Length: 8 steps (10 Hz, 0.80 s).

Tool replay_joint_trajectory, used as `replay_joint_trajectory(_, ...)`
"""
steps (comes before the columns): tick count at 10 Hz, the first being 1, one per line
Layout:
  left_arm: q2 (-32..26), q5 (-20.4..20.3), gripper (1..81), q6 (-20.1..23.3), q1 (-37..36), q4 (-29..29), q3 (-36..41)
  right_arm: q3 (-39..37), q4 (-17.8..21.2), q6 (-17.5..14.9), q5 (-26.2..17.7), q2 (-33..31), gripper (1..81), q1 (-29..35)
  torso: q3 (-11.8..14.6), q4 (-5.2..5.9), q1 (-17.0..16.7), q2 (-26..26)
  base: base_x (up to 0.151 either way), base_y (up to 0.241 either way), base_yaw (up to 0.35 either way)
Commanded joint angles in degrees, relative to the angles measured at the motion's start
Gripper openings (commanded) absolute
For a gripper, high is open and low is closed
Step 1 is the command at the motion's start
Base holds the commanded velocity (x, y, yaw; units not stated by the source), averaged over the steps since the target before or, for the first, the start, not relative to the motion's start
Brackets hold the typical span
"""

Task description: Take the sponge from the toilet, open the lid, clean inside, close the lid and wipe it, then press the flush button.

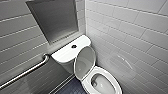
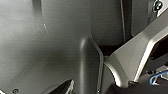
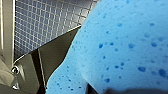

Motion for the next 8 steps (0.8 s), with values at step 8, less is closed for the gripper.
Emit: replay_joint_trajectory(8,-4.95,-9.51,81.1,-0.64,-6.00,0.16,-0.17,-27.81,-3.43,0.56,-5.74,19.05,1.0,-11.26,0.55,0.00,-1.68,2.41,0.000,0.000,0.000)
